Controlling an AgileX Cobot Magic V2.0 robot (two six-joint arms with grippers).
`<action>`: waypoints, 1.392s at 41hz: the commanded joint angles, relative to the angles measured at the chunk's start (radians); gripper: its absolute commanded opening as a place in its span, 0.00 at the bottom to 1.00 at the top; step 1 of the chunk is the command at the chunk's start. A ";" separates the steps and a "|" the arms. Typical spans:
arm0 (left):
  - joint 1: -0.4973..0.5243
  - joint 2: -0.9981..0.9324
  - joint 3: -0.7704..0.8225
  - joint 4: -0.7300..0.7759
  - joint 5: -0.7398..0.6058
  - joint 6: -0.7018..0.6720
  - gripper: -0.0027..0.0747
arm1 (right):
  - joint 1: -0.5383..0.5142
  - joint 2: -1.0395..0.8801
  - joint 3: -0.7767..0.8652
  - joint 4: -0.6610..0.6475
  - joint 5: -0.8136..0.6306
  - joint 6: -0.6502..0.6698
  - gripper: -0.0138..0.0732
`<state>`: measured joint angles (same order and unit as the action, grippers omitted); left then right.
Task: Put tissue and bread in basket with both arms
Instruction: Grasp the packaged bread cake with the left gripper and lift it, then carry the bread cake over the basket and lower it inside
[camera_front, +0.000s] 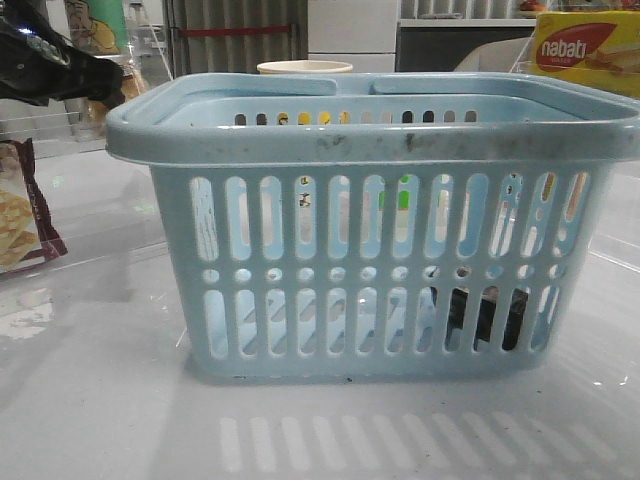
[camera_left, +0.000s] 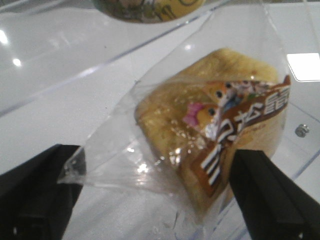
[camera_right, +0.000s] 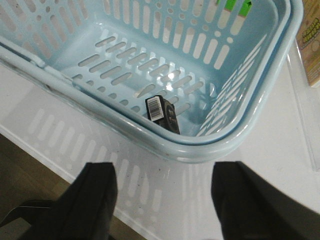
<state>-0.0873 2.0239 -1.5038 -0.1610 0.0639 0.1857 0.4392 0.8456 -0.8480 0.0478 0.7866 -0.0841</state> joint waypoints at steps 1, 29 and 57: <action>-0.004 -0.055 -0.036 -0.011 -0.089 -0.006 0.74 | -0.006 -0.007 -0.027 -0.008 -0.059 0.001 0.75; -0.026 -0.190 -0.036 -0.011 0.031 -0.006 0.17 | -0.006 -0.007 -0.027 -0.008 -0.059 0.001 0.75; -0.383 -0.585 -0.036 0.000 0.526 0.057 0.15 | -0.006 -0.007 -0.027 -0.008 -0.059 0.001 0.75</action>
<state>-0.4062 1.4943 -1.5038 -0.1549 0.5714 0.2304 0.4392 0.8456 -0.8480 0.0478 0.7866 -0.0841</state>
